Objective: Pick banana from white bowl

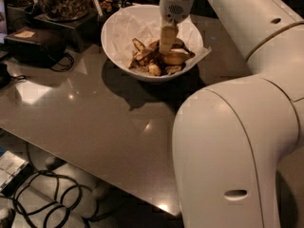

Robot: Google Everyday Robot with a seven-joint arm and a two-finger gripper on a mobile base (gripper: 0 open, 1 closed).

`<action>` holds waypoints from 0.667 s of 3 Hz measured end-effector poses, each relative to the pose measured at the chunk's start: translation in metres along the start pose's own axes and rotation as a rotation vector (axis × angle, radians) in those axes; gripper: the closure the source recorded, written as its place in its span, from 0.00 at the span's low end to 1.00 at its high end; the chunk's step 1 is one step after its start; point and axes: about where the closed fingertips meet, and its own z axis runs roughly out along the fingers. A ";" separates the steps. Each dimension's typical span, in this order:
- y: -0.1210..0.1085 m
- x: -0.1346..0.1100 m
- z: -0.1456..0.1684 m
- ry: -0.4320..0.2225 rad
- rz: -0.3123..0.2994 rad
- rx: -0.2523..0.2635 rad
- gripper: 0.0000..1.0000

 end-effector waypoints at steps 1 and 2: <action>-0.001 -0.001 0.005 0.000 -0.020 -0.005 0.69; 0.000 -0.002 0.005 0.000 -0.040 -0.001 0.93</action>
Offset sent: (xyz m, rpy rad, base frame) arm -0.0181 -0.0041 -0.0018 -0.0388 0.0364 0.0654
